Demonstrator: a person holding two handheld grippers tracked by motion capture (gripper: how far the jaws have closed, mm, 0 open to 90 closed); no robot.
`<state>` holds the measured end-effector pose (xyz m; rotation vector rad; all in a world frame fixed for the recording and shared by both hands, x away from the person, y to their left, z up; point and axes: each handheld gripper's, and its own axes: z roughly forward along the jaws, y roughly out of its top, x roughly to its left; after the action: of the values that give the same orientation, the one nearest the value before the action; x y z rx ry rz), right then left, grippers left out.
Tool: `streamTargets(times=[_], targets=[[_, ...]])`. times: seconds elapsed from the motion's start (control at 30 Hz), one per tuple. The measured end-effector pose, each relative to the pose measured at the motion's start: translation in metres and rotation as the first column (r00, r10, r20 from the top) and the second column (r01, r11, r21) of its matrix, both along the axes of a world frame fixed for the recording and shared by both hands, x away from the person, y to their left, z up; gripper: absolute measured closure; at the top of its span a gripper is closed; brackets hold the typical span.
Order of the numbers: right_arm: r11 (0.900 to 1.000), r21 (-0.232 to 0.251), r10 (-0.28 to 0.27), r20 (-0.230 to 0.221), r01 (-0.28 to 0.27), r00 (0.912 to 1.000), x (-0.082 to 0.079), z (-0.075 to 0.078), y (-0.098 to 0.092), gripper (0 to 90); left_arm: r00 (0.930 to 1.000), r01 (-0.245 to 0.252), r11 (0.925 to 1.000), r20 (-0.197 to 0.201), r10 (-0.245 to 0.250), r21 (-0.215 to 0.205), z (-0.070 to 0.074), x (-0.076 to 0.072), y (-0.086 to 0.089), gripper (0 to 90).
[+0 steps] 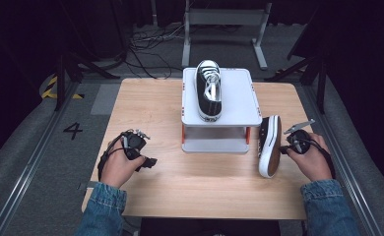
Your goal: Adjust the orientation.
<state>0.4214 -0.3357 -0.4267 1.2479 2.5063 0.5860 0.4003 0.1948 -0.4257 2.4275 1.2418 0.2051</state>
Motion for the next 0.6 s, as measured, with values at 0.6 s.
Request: streamTargets(times=[0.6], targets=[[0.99,0.086,0.098,0.15,-0.112,0.9839,-0.013,0.06,0.032,78.9,0.9973,0.011,0.9921,-0.074,-0.002,0.125,-0.012,-0.006,0.007,27.0]])
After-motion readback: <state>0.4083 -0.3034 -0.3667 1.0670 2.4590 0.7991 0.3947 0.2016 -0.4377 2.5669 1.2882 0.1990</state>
